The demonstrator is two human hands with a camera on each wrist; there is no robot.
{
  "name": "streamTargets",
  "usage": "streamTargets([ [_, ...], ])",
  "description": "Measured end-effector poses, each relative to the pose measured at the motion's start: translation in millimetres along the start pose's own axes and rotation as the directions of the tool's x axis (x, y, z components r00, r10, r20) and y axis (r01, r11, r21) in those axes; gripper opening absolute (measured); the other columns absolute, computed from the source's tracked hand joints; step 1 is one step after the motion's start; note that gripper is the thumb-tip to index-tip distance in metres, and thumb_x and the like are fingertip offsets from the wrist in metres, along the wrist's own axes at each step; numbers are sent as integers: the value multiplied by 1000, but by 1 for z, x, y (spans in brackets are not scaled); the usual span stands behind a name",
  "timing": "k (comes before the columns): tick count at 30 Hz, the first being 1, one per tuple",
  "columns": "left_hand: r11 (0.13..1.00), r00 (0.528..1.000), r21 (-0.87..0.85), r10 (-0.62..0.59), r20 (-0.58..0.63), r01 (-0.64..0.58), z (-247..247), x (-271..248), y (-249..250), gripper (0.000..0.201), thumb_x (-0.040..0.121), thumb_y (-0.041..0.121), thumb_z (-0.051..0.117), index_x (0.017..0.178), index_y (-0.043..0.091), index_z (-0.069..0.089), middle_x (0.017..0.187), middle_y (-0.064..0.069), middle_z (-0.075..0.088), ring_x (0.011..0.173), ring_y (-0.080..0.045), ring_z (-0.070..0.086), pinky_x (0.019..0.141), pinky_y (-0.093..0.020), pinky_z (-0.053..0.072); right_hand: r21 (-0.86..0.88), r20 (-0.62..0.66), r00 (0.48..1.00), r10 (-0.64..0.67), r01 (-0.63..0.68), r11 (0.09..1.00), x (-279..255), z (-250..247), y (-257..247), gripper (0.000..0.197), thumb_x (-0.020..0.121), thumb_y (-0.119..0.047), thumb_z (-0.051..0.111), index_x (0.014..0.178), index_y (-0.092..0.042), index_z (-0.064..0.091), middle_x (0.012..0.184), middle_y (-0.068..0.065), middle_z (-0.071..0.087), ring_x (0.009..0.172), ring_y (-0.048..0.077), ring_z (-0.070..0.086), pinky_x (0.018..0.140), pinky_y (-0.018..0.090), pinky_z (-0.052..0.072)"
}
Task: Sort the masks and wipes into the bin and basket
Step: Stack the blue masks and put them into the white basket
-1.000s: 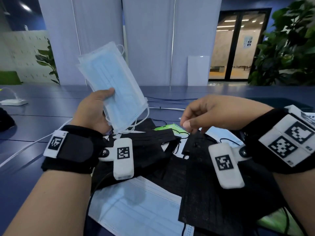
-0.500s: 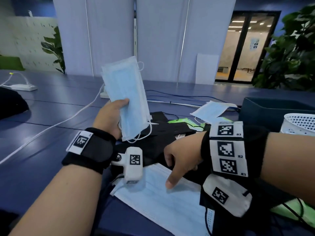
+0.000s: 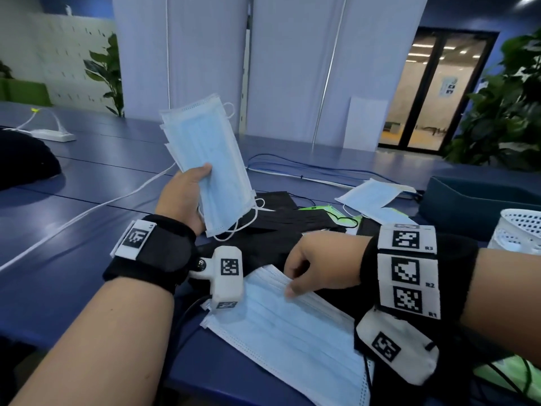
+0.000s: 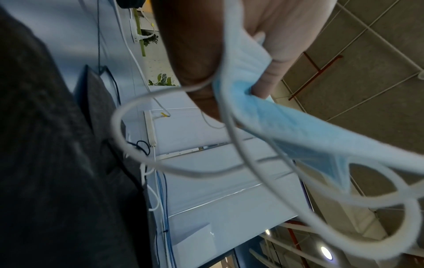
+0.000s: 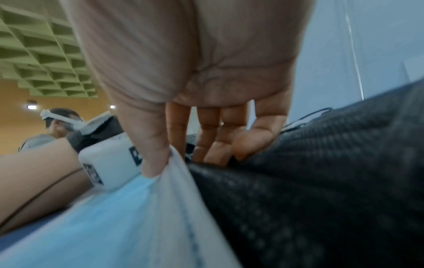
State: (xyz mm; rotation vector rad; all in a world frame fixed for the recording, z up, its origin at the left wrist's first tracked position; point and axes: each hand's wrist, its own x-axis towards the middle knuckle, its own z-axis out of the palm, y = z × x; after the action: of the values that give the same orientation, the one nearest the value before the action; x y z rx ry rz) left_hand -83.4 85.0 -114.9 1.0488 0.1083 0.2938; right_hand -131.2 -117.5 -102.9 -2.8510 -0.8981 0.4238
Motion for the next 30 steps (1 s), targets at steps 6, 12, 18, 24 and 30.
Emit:
streamTargets([
  [6,1000,998,-30,0,-57,-2,1,-4,3,12,96,17,52,104,12,60,110,-6,66,106,-27,62,89,-45,51,228,-79,997,7,11,974,-10,-21,18,8,82,-30,67,78,-28,72,68,-10,66,56,-1,56,62,18,46],
  [12,999,999,-46,20,-35,-22,6,-16,8,11,97,16,49,98,11,58,83,-3,72,72,-20,70,75,-41,58,22,172,977,124,-129,991,5,2,11,48,73,-51,73,98,-11,67,77,-1,67,59,13,58,60,22,47],
  [18,998,999,-52,27,-26,-29,1,-18,12,11,97,16,49,98,9,57,66,-2,72,51,-16,68,50,-34,58,-115,181,979,99,-79,990,9,13,-1,53,73,-47,74,107,-8,63,96,8,68,77,20,56,66,28,43],
  [24,998,999,-65,23,31,-21,-5,-12,27,20,98,18,46,109,5,55,67,-5,73,54,-20,69,41,-30,52,98,91,995,51,-60,993,-3,-1,12,21,81,-32,69,101,-25,66,103,-6,70,92,14,65,85,26,50],
  [30,999,992,-25,51,115,-48,17,1,45,21,96,18,50,113,10,59,89,-1,75,77,-18,72,52,-34,57,602,-288,951,111,90,794,-19,-50,52,24,69,-23,70,92,-21,68,104,3,73,97,23,69,94,43,51],
])
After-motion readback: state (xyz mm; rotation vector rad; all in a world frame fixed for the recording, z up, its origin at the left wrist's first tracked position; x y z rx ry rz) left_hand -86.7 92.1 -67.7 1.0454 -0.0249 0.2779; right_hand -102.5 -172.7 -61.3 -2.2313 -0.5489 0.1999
